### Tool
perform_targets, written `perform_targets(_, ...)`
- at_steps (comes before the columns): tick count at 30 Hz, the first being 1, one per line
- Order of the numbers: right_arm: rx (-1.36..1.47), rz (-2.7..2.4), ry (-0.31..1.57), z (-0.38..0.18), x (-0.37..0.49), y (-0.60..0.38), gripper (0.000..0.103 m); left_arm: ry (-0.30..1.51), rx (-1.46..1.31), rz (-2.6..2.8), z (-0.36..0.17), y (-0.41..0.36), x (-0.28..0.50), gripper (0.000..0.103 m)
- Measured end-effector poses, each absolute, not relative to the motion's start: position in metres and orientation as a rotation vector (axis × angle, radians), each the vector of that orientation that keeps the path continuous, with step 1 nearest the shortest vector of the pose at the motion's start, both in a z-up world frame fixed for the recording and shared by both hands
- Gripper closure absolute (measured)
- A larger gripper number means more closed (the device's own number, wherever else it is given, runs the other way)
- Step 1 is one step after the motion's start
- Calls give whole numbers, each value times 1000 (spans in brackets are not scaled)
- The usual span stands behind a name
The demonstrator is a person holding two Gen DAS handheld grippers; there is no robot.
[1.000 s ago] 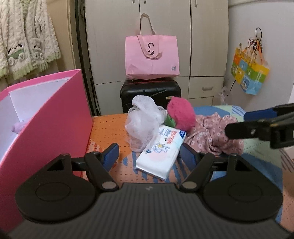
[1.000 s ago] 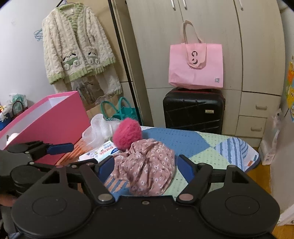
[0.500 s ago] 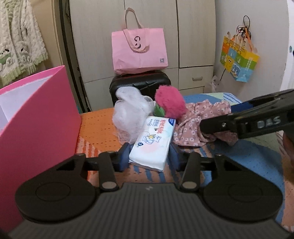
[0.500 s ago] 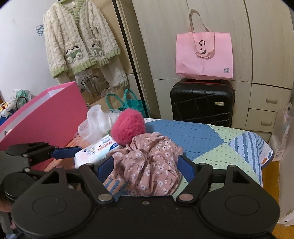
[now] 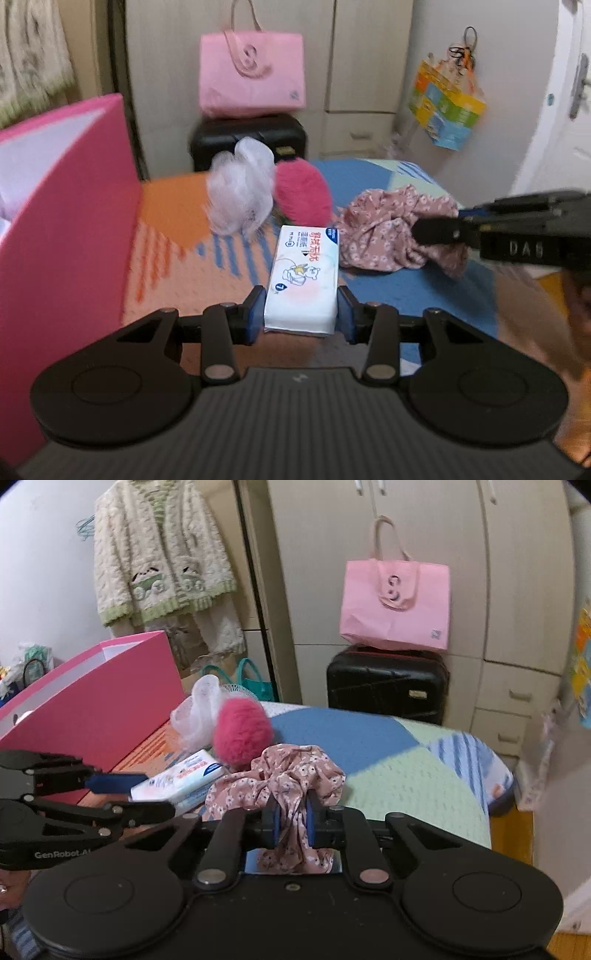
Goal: Organize soft objects
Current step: 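Close the left tool on the white wipes packet while the right tool grasps the floral cloth, then lift the wipes packet with the left tool while the right tool lifts the floral cloth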
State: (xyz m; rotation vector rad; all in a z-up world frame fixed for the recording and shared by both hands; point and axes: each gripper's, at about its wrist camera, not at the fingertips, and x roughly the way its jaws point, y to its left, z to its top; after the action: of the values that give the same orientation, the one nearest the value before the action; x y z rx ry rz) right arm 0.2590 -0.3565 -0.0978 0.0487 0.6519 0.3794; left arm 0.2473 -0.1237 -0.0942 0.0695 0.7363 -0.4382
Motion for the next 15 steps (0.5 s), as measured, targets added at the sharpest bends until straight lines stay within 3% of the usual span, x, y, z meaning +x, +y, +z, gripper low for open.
perform_targets(4,63,359,657,-99,244,-359,87,750,77,-449,-96,-127,251,61)
perform_targets(7,66,346,656,-101,241,-362,79,735,92,-454,-98,-131,257,55)
perform_targets(10,38,350,652,-103,243,-361,63,695,194,-452,-102,-142,262,42)
perform_targets(13,26,368,661,-107,250,-360,31,675,244,-429,-107,-149,268,41)
perform_targets(15,27,363,673,-111,255,-359,31,690,203,-441,-108,-146,273,41)
